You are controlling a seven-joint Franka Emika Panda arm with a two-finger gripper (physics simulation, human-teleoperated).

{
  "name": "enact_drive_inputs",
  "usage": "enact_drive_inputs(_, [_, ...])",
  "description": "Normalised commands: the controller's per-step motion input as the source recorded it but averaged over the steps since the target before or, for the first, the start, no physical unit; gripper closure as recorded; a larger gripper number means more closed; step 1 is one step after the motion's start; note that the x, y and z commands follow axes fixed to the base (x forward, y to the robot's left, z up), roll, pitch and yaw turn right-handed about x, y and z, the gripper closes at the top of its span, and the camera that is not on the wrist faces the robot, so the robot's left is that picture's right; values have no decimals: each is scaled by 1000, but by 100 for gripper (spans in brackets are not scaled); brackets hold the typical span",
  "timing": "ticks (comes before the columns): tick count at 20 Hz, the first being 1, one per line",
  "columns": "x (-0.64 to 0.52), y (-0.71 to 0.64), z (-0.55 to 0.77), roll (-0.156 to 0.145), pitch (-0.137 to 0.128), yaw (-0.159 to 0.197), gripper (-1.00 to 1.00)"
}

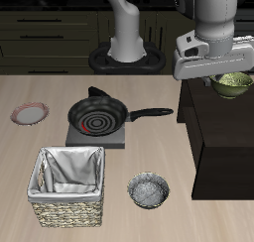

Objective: Place the green bowl on the plate

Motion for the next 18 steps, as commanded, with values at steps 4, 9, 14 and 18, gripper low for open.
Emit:
enact_drive_inputs(4, [14,-141,62,-1,-5,-16,100])
enact_drive_inputs(9, [-254,-286,260,23,-43,12,100])
enact_drive_inputs(14, [-277,-459,335,1,-62,13,100])
enact_drive_inputs(18, [-100,-611,180,-40,-29,-12,100])
